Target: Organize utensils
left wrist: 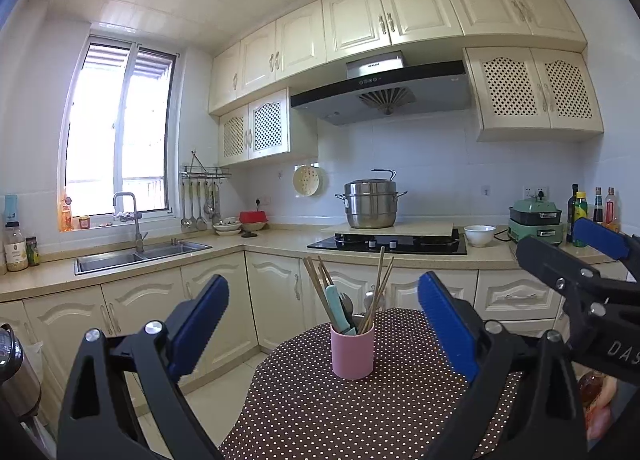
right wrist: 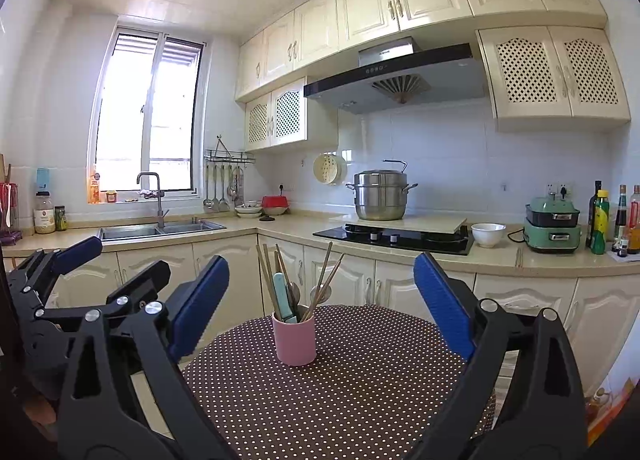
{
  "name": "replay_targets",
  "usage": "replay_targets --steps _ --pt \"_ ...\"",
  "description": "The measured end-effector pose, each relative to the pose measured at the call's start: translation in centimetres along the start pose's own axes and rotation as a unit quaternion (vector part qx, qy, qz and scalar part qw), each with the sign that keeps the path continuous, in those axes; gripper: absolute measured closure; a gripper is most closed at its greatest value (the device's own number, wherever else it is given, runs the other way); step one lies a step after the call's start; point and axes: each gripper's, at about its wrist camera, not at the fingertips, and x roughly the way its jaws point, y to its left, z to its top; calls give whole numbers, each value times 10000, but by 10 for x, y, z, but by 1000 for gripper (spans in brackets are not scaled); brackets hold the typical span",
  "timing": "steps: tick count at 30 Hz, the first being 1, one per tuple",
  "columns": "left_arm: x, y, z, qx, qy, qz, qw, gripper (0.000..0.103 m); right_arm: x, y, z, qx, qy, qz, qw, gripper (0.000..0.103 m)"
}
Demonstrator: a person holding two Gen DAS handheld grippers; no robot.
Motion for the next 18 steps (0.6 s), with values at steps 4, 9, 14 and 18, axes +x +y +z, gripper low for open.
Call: replay_targets --steps 4,9,14,18 --pt "-1 5 1 -88 13 58 9999 9 -6 0 -1 -21 -46 -39 10000 11" --pt "-2 7 2 -119 4 68 9999 9 -8 2 -1 -60 -49 -2 10000 11" --pt "-2 6 2 -78 -12 70 9999 9 -8 4 -2 -97 -16 37 9999 11" --pt "-3 5 2 -67 -23 79 9999 9 -8 4 -3 -102 3 45 9999 11"
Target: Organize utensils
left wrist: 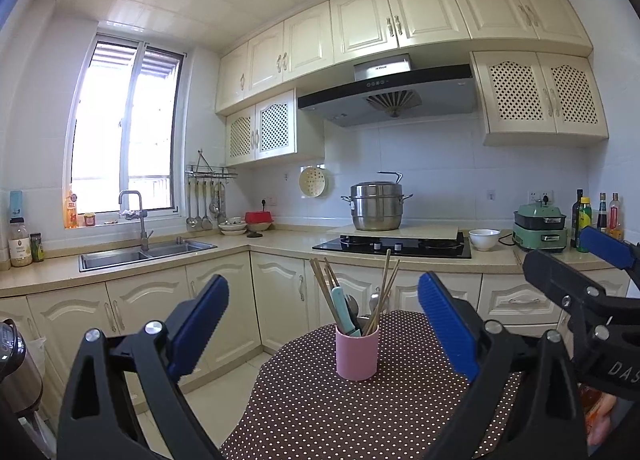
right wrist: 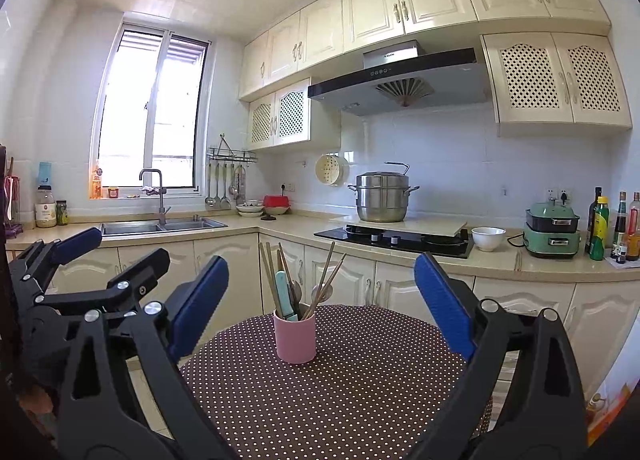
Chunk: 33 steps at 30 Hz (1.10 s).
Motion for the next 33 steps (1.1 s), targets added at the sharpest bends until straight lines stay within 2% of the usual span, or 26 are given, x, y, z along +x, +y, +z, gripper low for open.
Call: replay_targets --steps 33 --pt "0 0 2 -4 59 1 10000 9 1 1 -2 3 62 13 10000 11"
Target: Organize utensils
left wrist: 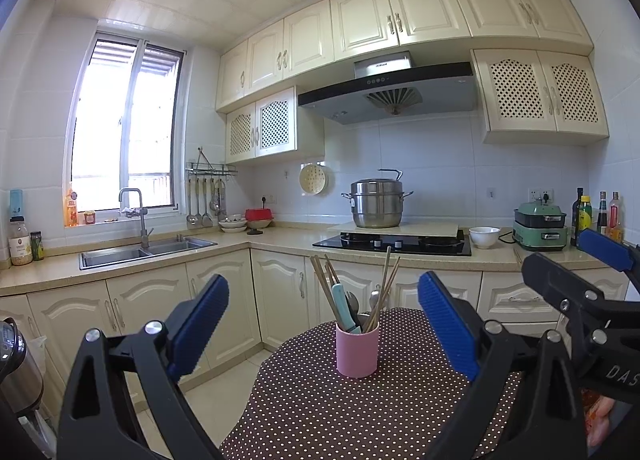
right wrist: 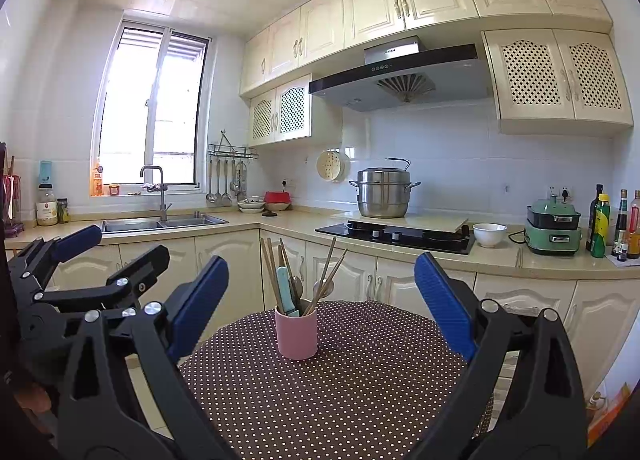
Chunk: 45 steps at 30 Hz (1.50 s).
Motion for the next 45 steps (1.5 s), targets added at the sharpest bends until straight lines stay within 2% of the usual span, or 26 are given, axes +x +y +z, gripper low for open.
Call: replay_targets --steps 45 --pt "1 0 -9 6 54 3 10000 9 2 3 -8 53 139 16 9999 10"
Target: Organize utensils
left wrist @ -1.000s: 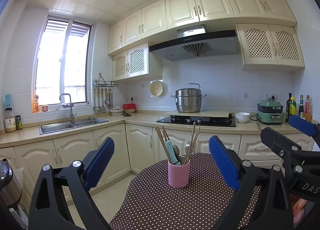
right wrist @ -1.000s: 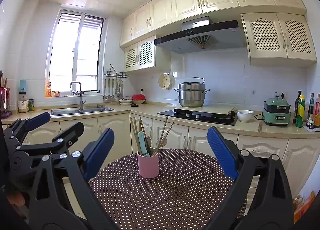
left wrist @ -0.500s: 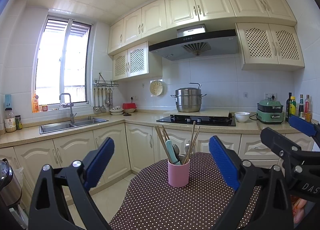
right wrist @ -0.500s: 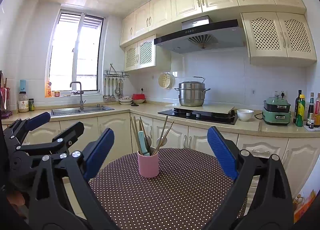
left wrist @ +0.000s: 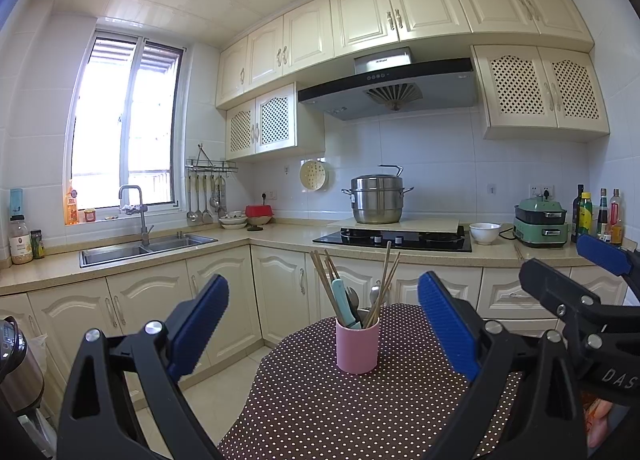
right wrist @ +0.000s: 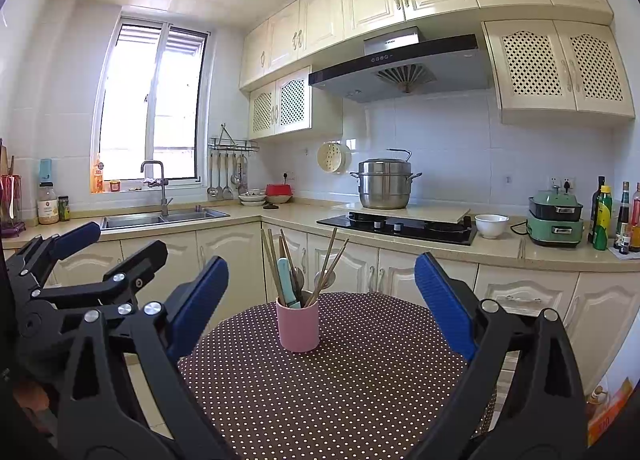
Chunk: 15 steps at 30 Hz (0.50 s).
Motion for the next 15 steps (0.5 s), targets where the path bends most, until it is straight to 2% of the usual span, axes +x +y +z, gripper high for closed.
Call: replay_targets --steps 15 --pt "0 1 0 1 3 2 10000 9 -1 0 0 -2 13 -4 10000 10"
